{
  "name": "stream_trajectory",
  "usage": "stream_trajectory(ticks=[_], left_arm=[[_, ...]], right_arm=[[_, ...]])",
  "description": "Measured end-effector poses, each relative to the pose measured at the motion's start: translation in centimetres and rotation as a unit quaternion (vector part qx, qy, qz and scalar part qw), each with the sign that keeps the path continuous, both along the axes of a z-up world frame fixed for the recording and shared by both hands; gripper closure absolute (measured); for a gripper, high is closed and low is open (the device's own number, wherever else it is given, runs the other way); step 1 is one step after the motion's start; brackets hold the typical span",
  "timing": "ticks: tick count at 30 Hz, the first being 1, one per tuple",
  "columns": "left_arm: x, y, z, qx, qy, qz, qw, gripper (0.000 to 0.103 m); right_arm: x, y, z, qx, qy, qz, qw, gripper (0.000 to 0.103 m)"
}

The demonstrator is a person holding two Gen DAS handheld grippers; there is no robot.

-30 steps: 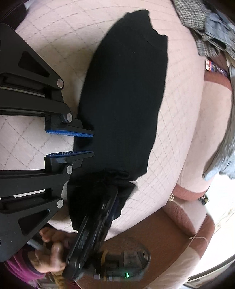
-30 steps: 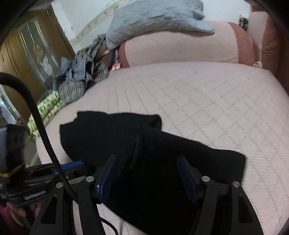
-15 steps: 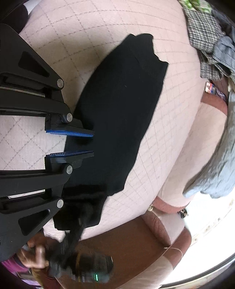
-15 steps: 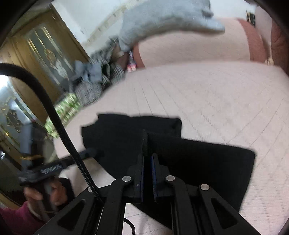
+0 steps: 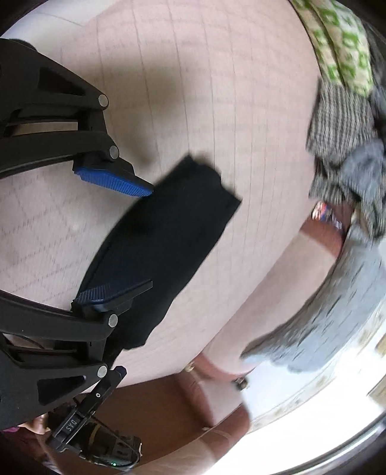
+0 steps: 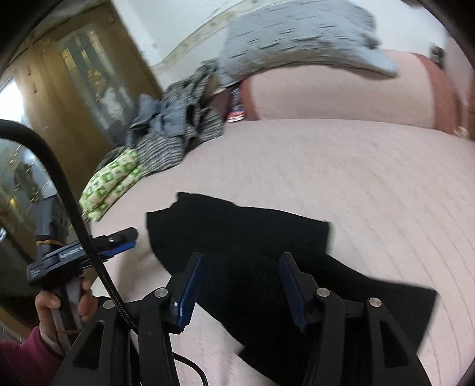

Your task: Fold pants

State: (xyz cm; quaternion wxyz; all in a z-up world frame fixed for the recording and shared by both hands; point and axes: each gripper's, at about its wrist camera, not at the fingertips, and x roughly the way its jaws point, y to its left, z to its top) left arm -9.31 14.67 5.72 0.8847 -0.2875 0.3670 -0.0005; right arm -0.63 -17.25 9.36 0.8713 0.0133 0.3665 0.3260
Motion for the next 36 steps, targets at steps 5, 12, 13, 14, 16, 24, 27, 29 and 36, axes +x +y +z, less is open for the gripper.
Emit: stream_trajectory(ticks=[5, 12, 13, 14, 16, 24, 27, 29, 36], left_arm=[[0.3, 1.6, -1.1, -0.010, 0.022, 0.032, 0.9992, 0.047], [2.3, 1.8, -2.6, -0.012, 0.044, 0.032, 0.9984, 0.047], [2.5, 1.7, -2.8, -0.014, 0.047, 0.030, 0.9983, 0.047], [2.9, 1.6, -3.1, -0.018, 0.051, 0.027, 0.9982, 0.047], [3.6, 1.7, -3.9, -0.030, 0.054, 0.020, 0.9979, 0.047], [4.8, 2.0, -4.4, -0.043, 0.023, 0.011, 0.9988, 0.038], [5.1, 2.1, -4.5, -0.045, 0.018, 0.012, 0.9988, 0.039], [5.2, 2.2, -4.3, -0.035, 0.012, 0.006, 0.9993, 0.049], [2.5, 0.6, 0.0, -0.042, -0.093, -0.037, 0.9941, 0.083]], right_arm=[[2.6, 4.7, -0.2, -0.015, -0.007, 0.037, 0.999, 0.052], [6.9, 10.2, -1.9, -0.056, 0.001, 0.072, 0.996, 0.048], [7.6, 11.1, -2.1, -0.064, 0.001, 0.079, 0.995, 0.048], [8.1, 11.6, -2.3, -0.069, 0.000, 0.085, 0.994, 0.048], [9.4, 13.2, -2.7, -0.081, 0.001, 0.099, 0.992, 0.047], [12.8, 19.1, -5.5, -0.135, 0.013, 0.165, 0.977, 0.041], [13.6, 20.0, -7.0, -0.134, 0.030, 0.169, 0.976, 0.055], [13.1, 19.6, -6.4, -0.119, 0.025, 0.172, 0.977, 0.073], [9.1, 13.5, 1.2, -0.012, -0.031, 0.162, 0.986, 0.090]])
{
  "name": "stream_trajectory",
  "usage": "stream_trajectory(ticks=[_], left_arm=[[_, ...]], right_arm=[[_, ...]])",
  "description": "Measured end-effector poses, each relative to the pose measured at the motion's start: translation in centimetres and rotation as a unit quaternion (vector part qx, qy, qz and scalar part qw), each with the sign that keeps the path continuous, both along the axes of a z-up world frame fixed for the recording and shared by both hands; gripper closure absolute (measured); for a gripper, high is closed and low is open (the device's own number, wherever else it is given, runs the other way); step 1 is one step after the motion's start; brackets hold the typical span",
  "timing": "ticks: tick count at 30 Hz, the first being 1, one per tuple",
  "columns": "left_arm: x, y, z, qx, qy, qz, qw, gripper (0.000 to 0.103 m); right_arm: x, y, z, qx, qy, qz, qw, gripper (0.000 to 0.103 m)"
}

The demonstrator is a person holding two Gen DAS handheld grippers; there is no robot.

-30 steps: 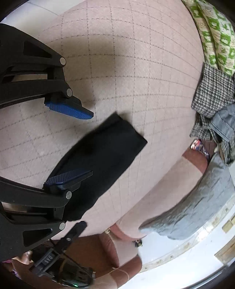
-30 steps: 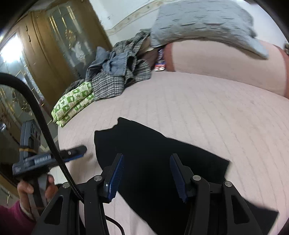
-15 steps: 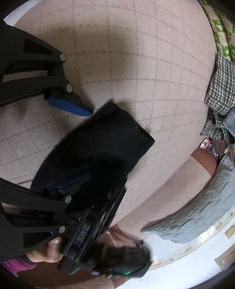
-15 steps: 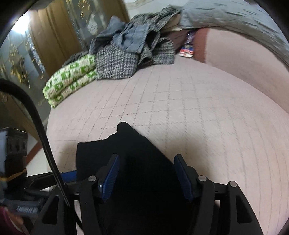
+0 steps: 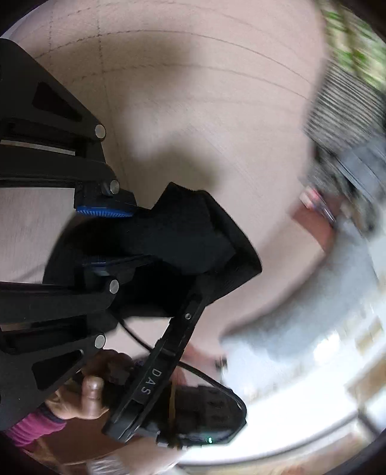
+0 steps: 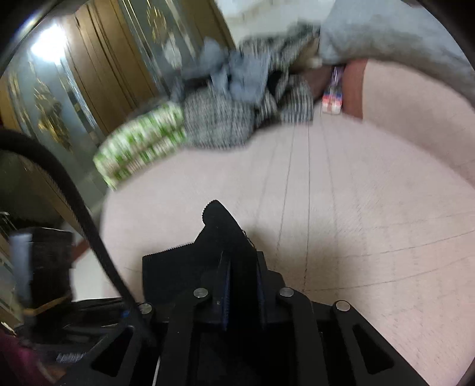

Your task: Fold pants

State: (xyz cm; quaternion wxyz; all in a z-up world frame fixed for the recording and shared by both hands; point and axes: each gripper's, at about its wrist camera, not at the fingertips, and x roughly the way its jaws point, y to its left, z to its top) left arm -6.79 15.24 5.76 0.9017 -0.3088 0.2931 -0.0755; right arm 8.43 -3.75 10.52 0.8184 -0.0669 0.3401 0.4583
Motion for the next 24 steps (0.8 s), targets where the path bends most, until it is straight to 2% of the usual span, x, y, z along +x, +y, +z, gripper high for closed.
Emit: stream_trajectory(ticks=[2, 4, 6, 8, 10, 12, 13, 15, 16, 17, 19, 20, 21, 23, 24], left_arm=[[-1.5, -2.6, 2.6, 0.039, -0.044, -0.030, 0.9978, 0.083], [-2.7, -6.1, 5.0, 0.066, -0.082, -0.076, 0.9915, 0.083], [-3.7, -10.2, 6.7, 0.077, -0.114, -0.137, 0.9810, 0.083], [-4.0, -14.0, 7.1, 0.086, -0.130, -0.193, 0.9689, 0.083], [-3.5, -18.7, 5.9, 0.098, -0.117, -0.252, 0.9557, 0.083], [-2.4, -21.9, 3.9, 0.093, -0.091, -0.290, 0.9482, 0.083], [-1.7, -23.3, 2.5, 0.088, -0.069, -0.305, 0.9457, 0.083], [-0.1, -25.8, -0.5, 0.081, -0.011, -0.338, 0.9374, 0.083], [0.0, -26.6, -1.6, 0.092, 0.008, -0.347, 0.9332, 0.083], [-0.4, -27.0, -2.0, 0.109, 0.013, -0.352, 0.9297, 0.083], [-1.6, -27.0, -1.4, 0.128, -0.002, -0.361, 0.9237, 0.082], [-2.2, -26.7, -0.6, 0.129, -0.011, -0.369, 0.9203, 0.081], [-2.7, -26.2, 0.3, 0.121, -0.018, -0.379, 0.9172, 0.075], [-3.4, -25.0, 2.0, 0.113, -0.037, -0.386, 0.9149, 0.062], [-4.0, -24.0, 3.0, 0.121, -0.058, -0.379, 0.9155, 0.049]], right_arm=[[-1.7, -3.2, 2.8, 0.036, -0.015, -0.003, 0.999, 0.090], [-3.8, -7.4, 5.1, 0.064, -0.034, -0.017, 0.997, 0.090], [-6.0, -12.7, 6.1, 0.091, -0.045, -0.049, 0.994, 0.090], [-7.5, -18.2, 5.8, 0.109, -0.041, -0.094, 0.989, 0.090], [-8.8, -23.2, 4.5, 0.112, -0.029, -0.146, 0.982, 0.090], [-9.6, -27.7, 2.1, 0.123, 0.000, -0.199, 0.972, 0.090], [-9.6, -29.6, 0.3, 0.112, 0.017, -0.239, 0.964, 0.090], [-9.3, -31.6, -2.4, 0.058, 0.038, -0.313, 0.947, 0.090], [-9.4, -32.6, -3.8, 0.033, 0.057, -0.340, 0.938, 0.090], [-9.7, -33.2, -4.5, 0.026, 0.070, -0.348, 0.935, 0.089], [-11.2, -34.3, -4.9, 0.050, 0.074, -0.354, 0.931, 0.082], [-11.8, -34.8, -4.7, 0.067, 0.076, -0.354, 0.930, 0.069], [-12.5, -35.3, -4.5, 0.088, 0.083, -0.356, 0.927, 0.052], [-13.2, -35.6, -4.1, 0.113, 0.087, -0.359, 0.923, 0.042], [-13.6, -35.5, -3.9, 0.126, 0.089, -0.354, 0.922, 0.042]])
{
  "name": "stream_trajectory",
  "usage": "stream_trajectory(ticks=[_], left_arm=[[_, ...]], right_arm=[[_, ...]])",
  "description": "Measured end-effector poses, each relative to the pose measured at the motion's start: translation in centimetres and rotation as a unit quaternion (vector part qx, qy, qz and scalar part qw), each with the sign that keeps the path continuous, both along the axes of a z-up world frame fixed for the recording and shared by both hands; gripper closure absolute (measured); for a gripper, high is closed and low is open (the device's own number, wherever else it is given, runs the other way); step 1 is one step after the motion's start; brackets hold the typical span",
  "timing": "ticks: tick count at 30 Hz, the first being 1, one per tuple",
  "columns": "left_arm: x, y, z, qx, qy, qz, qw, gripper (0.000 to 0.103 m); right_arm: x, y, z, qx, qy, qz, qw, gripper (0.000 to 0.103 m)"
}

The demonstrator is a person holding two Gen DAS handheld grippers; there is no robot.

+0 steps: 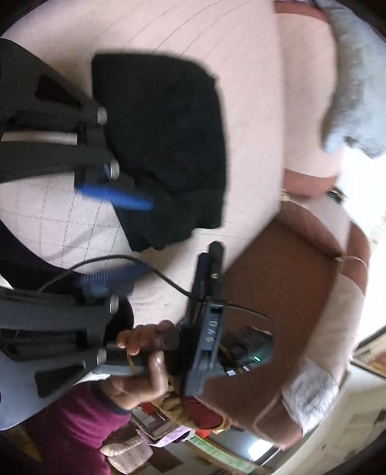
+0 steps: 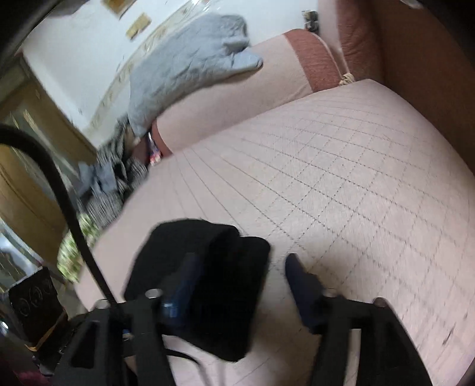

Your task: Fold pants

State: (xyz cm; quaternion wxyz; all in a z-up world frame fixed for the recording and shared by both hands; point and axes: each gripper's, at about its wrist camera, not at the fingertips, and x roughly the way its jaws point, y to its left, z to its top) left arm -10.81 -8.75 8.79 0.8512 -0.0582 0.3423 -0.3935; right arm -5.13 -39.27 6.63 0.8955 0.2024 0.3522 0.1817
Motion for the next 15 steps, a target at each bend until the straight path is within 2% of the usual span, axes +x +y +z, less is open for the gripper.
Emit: stream_trajectory(ticks=[1, 4, 7, 8, 9, 11, 12, 15], left_arm=[[-0.3, 0.6, 0.5, 0.002, -0.013, 0.006, 0.9999, 0.042], [0.5, 1.9, 1.1, 0.032, -0.047, 0.043, 0.9974, 0.042], [3.1, 2.5, 0.4, 0.075, -0.038, 0.108, 0.9906, 0.042], [4.1, 2.6, -0.1, 0.081, -0.024, 0.124, 0.9886, 0.043], [5.3, 2.8, -0.6, 0.081, -0.009, 0.138, 0.9870, 0.043], [6.6, 2.9, -0.9, 0.077, 0.005, 0.153, 0.9853, 0.043], [7.1, 2.7, -0.8, 0.076, 0.009, 0.158, 0.9845, 0.043], [8.0, 2.8, -1.0, 0.071, 0.009, 0.168, 0.9831, 0.042]], right_arm=[[-0.3, 0.1, 0.2, 0.012, -0.001, 0.004, 1.000, 0.042], [-0.4, 1.3, -0.4, 0.017, 0.016, 0.009, 1.000, 0.033], [0.5, 2.5, -1.2, 0.015, 0.035, 0.021, 0.999, 0.032], [1.0, 3.6, -1.5, 0.012, 0.041, 0.036, 0.998, 0.037], [1.6, 4.6, -1.6, 0.004, 0.041, 0.054, 0.998, 0.059], [2.4, 6.3, -1.3, -0.053, 0.033, 0.060, 0.996, 0.082], [2.1, 6.9, -0.9, -0.080, 0.024, 0.063, 0.995, 0.088], [0.6, 6.6, 0.2, -0.098, 0.006, 0.073, 0.992, 0.093]])
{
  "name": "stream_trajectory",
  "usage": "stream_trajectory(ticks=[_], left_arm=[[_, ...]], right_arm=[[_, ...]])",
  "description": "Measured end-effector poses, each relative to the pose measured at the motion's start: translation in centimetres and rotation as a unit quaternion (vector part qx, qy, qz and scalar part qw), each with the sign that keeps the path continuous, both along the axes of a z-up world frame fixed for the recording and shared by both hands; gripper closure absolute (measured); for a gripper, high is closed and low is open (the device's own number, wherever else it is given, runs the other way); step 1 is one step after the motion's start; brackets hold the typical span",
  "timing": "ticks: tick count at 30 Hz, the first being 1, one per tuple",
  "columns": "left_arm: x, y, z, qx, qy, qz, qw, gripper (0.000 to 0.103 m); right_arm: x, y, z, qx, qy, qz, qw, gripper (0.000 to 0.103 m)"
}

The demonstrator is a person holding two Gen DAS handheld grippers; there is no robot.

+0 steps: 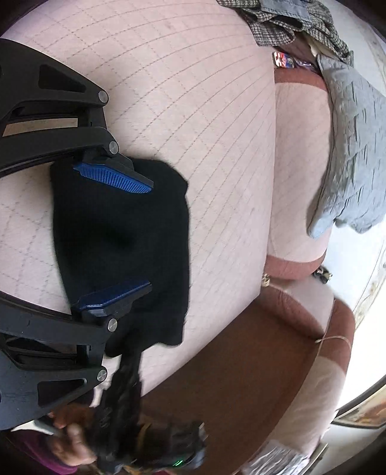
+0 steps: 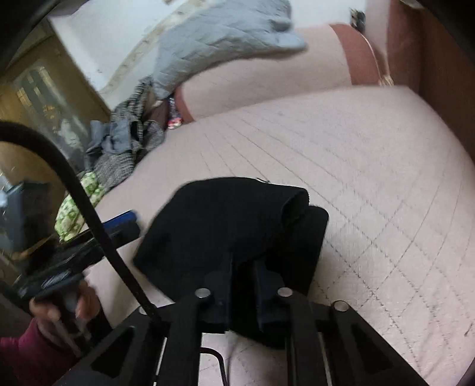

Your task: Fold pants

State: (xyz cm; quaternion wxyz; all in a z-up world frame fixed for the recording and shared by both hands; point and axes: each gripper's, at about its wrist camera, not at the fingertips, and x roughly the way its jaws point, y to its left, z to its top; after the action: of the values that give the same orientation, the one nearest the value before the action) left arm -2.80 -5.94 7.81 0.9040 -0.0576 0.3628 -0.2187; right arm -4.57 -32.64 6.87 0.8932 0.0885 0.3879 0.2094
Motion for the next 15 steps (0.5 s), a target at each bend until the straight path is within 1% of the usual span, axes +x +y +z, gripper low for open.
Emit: stream_trajectory(ticks=[1, 2, 3, 4, 5, 6, 9, 11, 13, 14, 15], left_arm=[[0.7, -0.3, -0.3, 0.003, 0.004, 0.001, 1.0000, 0.042], [0.5, 0.1, -1.1, 0.007, 0.009, 0.003, 0.9999, 0.043], [1.3, -0.3, -1.8, 0.017, 0.020, 0.011, 0.9996, 0.043], [1.5, -0.3, -2.2, 0.022, 0.025, 0.016, 0.9993, 0.043], [1.8, -0.6, -2.7, 0.026, 0.031, 0.023, 0.9989, 0.043], [1.6, -0.7, -2.6, 0.027, 0.030, 0.028, 0.9988, 0.043], [1.4, -1.0, -2.8, 0.034, 0.023, 0.034, 0.9986, 0.043], [1.4, -1.1, -2.9, 0.038, 0.019, 0.036, 0.9984, 0.042], [1.2, -1.1, -3.0, 0.037, 0.020, 0.039, 0.9984, 0.042], [1.3, -1.2, -3.1, 0.039, 0.021, 0.037, 0.9983, 0.042], [1.3, -1.2, -3.1, 0.041, 0.021, 0.036, 0.9983, 0.042]], right_arm=[[0.0, -0.1, -0.2, -0.015, 0.003, -0.008, 1.000, 0.093], [0.1, -0.3, -1.0, -0.036, 0.011, -0.018, 0.999, 0.093], [0.6, -0.4, -2.0, -0.057, 0.025, -0.034, 0.998, 0.094], [1.0, -0.7, -2.5, -0.057, 0.033, -0.040, 0.997, 0.097], [1.0, -1.0, -2.6, -0.047, 0.034, -0.042, 0.997, 0.097], [0.9, -1.1, -2.5, -0.038, 0.031, -0.042, 0.998, 0.097], [1.0, -0.9, -1.9, -0.048, 0.028, -0.036, 0.998, 0.097], [1.2, -1.1, -1.6, -0.036, 0.033, -0.039, 0.998, 0.097], [1.2, -2.0, -1.5, -0.005, 0.033, -0.052, 0.998, 0.093], [1.4, -2.3, -1.7, 0.002, 0.037, -0.058, 0.998, 0.088], [1.4, -2.4, -1.6, 0.005, 0.042, -0.063, 0.997, 0.078]])
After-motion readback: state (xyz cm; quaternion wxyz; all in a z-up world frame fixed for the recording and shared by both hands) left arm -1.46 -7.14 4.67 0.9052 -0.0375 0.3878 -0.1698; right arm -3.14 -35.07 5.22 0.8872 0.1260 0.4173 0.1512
